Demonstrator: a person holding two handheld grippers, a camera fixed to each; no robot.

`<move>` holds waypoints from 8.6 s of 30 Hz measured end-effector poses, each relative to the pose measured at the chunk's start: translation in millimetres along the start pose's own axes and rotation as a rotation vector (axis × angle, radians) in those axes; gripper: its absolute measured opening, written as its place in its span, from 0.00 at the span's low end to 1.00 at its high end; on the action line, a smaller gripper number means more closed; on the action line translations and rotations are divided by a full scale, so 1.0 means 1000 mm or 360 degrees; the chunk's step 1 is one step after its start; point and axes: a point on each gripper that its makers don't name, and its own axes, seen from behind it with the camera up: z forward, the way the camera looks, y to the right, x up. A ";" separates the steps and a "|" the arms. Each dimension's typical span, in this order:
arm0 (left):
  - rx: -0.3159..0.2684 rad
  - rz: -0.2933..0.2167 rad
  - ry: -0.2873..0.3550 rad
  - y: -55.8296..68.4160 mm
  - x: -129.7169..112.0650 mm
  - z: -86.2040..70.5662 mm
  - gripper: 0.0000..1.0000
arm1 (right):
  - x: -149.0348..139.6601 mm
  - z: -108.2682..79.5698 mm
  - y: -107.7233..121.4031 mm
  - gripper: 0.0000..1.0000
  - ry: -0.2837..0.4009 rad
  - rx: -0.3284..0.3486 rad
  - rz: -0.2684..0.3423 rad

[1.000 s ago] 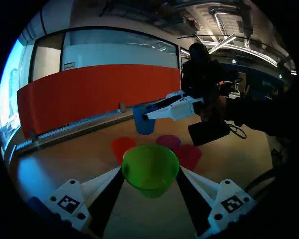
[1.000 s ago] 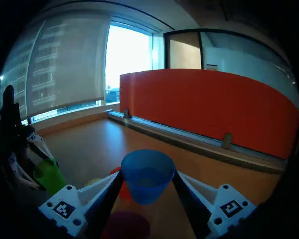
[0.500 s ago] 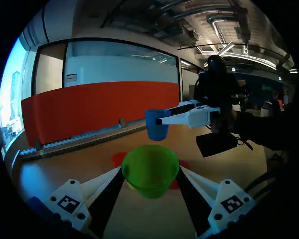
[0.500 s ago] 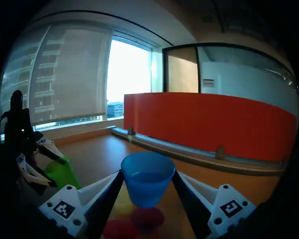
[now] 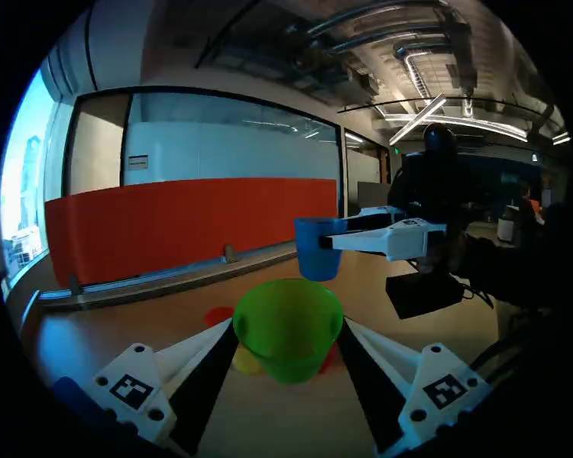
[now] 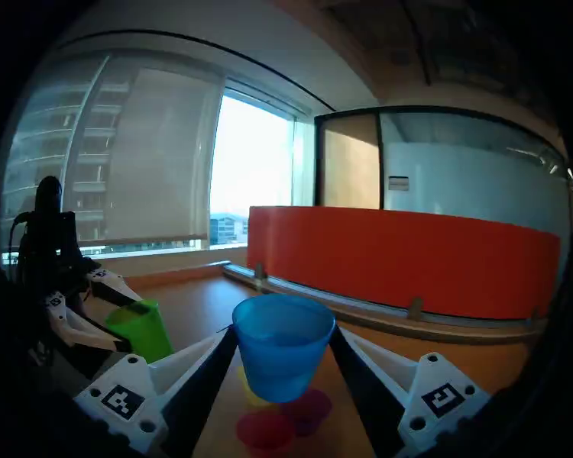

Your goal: Pour water

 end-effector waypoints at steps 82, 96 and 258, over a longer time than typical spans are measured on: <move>-0.0192 -0.0014 0.0042 0.074 0.014 -0.042 0.87 | 0.008 -0.082 -0.092 0.90 -0.0010 0.0262 -0.0440; -0.0199 -0.0033 0.0033 0.079 0.004 -0.041 0.87 | 0.021 -0.075 -0.097 0.90 -0.0018 0.0331 -0.0705; -0.0265 0.0008 0.0055 0.099 0.009 -0.031 0.87 | 0.072 -0.041 -0.101 0.90 -0.0008 0.0373 -0.2107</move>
